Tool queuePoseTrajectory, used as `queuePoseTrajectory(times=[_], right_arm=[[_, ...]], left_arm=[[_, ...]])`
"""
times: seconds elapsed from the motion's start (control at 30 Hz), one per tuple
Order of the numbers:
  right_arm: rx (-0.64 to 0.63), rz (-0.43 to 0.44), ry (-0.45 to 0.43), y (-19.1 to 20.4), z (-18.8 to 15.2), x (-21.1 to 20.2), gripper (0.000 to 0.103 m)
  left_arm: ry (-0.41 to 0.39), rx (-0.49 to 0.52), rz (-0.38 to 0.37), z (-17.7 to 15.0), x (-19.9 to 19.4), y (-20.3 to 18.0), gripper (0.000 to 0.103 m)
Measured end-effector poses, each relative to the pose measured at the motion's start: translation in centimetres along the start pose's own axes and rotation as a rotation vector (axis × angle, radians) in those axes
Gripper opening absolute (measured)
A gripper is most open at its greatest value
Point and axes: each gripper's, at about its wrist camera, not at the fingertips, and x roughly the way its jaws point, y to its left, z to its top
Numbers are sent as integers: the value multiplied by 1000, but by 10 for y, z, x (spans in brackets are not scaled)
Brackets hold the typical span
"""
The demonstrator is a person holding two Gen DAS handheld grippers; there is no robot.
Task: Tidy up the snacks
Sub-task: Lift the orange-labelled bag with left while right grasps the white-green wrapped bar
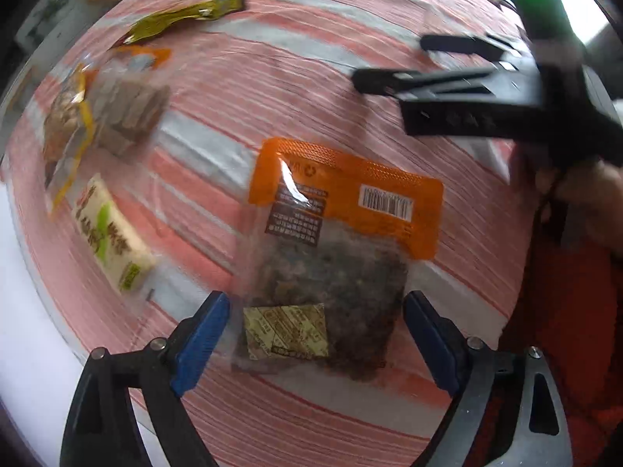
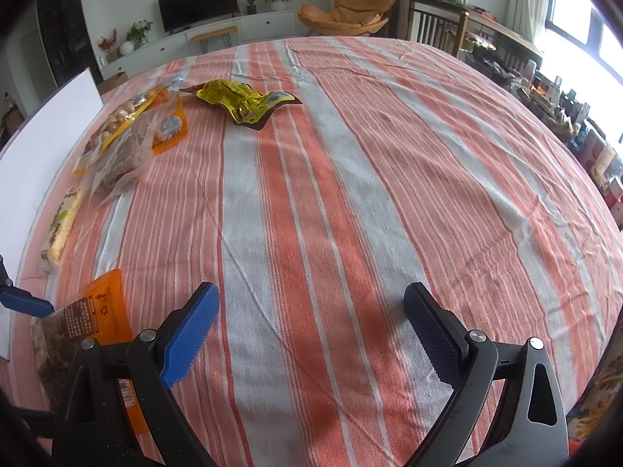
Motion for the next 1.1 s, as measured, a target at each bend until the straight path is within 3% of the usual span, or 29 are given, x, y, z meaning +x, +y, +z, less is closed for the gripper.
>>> queuePoseTrajectory(times=[0.17,0.3,0.37,0.43,0.57,0.63,0.73,0.8,0.87,1.0,1.1], right_arm=[[1,-1,0,0,0,0,97],[0,0,0,0,0,0,97],[0,1,1,0,0,0,97],[-1,4,1,-1,0,0,97],[33,43,-7,-8,1,-2,97],[95,106,-21,-19,1,-5,97],[160,194,-41,-28,1,-11,97],[88,221,-50,-13,2,-15,97],[-49,306,-20,20,7,-18,97],[-228,506,113,98,40,-21,94],[-364,512,277,166,66,-3,93]], left_arm=[[8,24,63,5,11,-17,103],[-57,-17,74,3,13,-36,102],[-133,-118,93,-7,5,-36,85],[-180,-221,122,-27,-1,-33,77],[-315,-467,171,-75,-10,-39,74],[-379,-591,188,-99,-14,-37,74],[-442,-713,151,-109,-13,-30,75],[-431,-711,166,-105,-11,-27,75],[-422,-683,201,-100,-10,-30,75],[-428,-660,253,-104,-5,-29,76],[-425,-655,273,-105,-6,-30,76]])
